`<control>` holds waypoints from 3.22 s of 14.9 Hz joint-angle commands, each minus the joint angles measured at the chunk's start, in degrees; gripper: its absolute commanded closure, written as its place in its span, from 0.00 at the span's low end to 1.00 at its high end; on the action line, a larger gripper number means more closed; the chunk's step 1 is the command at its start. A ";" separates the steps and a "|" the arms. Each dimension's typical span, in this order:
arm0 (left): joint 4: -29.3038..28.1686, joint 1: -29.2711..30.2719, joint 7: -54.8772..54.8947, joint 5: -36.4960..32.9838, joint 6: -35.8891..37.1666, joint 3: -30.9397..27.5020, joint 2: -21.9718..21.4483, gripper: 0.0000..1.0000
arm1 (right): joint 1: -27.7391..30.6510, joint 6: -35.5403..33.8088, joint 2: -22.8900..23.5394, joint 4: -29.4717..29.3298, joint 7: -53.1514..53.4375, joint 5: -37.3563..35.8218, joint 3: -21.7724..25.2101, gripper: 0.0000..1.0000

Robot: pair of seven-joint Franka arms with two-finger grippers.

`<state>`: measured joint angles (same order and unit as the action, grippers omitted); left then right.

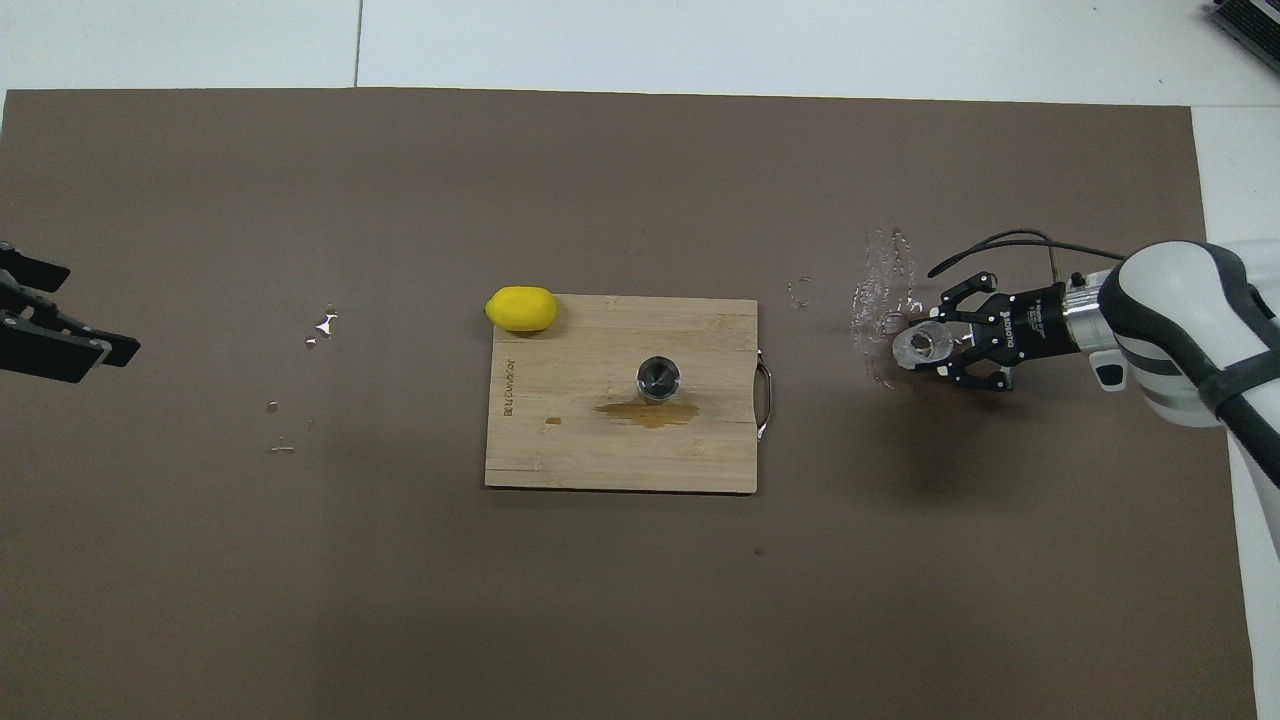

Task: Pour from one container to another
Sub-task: 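Lift the glass cup with the right gripper over the dark cup, then tilt the glass cup with the right gripper to pour into the dark cup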

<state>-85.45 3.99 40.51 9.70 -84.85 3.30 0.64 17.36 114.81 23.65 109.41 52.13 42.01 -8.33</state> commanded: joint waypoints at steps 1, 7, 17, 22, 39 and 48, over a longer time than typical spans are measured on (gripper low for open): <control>0.55 -2.13 -6.99 -7.73 2.40 -0.40 -1.43 0.00 | -2.84 0.94 -4.13 1.60 4.01 1.94 -0.02 1.00; -0.24 -3.64 -26.61 -13.57 3.21 -0.93 -3.19 0.00 | -11.37 1.64 -8.96 1.60 16.14 1.41 0.25 1.00; -2.70 -3.99 -27.06 -13.57 2.76 -0.41 -4.42 0.00 | -23.86 5.07 -10.73 -2.17 36.71 -10.96 0.42 1.00; -2.70 -3.46 -27.15 -13.57 2.76 -0.49 -4.42 0.00 | -29.92 4.64 -10.38 -5.51 47.87 -21.16 0.34 1.00; -11.23 -1.79 -27.24 -13.13 -2.51 -0.93 -8.46 0.00 | -43.37 2.00 -10.38 -10.09 56.15 -52.62 0.07 1.00; -11.23 -1.88 -27.15 -13.13 -2.51 -0.93 -8.46 0.00 | -46.53 3.58 -10.38 -9.13 56.07 -62.56 -0.28 1.00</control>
<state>-94.84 2.50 13.80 -3.02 -87.18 2.48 -6.11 -28.25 118.06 13.38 100.05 107.11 -17.19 -8.48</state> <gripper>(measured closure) 0.000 0.498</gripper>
